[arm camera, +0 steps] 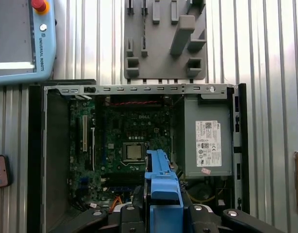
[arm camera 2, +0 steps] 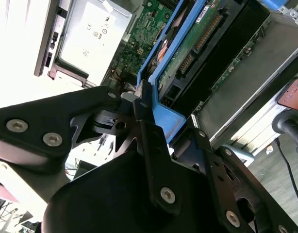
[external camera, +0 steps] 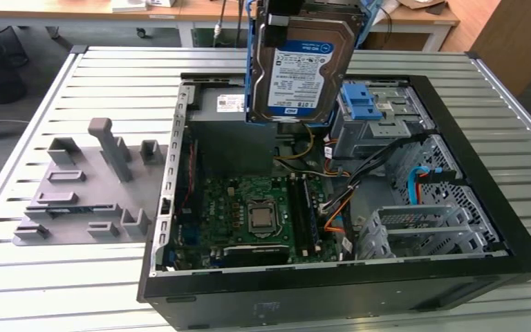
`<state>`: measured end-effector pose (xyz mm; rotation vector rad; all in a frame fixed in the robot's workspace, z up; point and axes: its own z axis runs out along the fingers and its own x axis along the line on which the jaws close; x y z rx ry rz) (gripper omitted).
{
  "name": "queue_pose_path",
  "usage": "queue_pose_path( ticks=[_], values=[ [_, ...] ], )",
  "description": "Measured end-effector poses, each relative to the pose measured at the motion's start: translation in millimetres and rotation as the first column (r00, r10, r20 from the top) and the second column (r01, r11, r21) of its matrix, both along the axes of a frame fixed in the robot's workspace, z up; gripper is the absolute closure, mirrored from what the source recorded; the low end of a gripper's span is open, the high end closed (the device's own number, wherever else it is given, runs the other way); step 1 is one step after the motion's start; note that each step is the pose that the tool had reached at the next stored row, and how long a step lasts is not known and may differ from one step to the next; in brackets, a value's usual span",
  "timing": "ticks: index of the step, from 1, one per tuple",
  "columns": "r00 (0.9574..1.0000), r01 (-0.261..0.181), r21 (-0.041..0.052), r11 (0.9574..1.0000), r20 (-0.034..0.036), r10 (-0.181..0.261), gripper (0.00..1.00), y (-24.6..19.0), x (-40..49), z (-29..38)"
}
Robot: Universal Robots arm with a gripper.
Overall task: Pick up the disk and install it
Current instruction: 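Insert the disk into the insertion slot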
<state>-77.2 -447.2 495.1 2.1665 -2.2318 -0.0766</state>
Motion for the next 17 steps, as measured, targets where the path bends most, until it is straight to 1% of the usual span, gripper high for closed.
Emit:
queue_pose_path(
  ticks=[1, 2, 4, 5, 8, 9, 11, 15, 17],
  values=[
    [1.0, 0.0, -0.0013, 1.0, 0.0089, 0.0, 0.64, 0.0, -0.6, -0.1],
    [0.9998, 0.0, -0.0027, 1.0, 0.0202, 0.0, 0.64, 0.0, -1.2, -0.4],
    [0.9995, 0.0, -0.003, 1.0, 0.0302, 0.0, 0.64, 0.0, -1.2, -1.5],
    [0.9994, 0.0, -0.0031, 1.0, 0.0333, 0.0, 0.64, 0.0, -1.2, -1.6],
    [0.9994, 0.0, -0.0033, 1.0, 0.0335, 0.0, 0.64, -0.2, -1.2, -1.9],
    [0.9994, 0.0, -0.0035, 1.0, 0.0335, 0.0, 0.64, -0.9, -1.3, -2.3],
    [0.9994, 0.0, -0.0037, 1.0, 0.0335, 0.0, 0.64, -5.0, -1.3, -3.0],
    [0.9994, 0.0, -0.0019, 1.0, 0.0335, 0.0, 0.64, -15.1, -1.2, -4.2],
    [0.9994, 0.0, -0.0019, 1.0, 0.0335, 0.0, 0.64, -19.0, -1.3, -4.3]
  ],
)
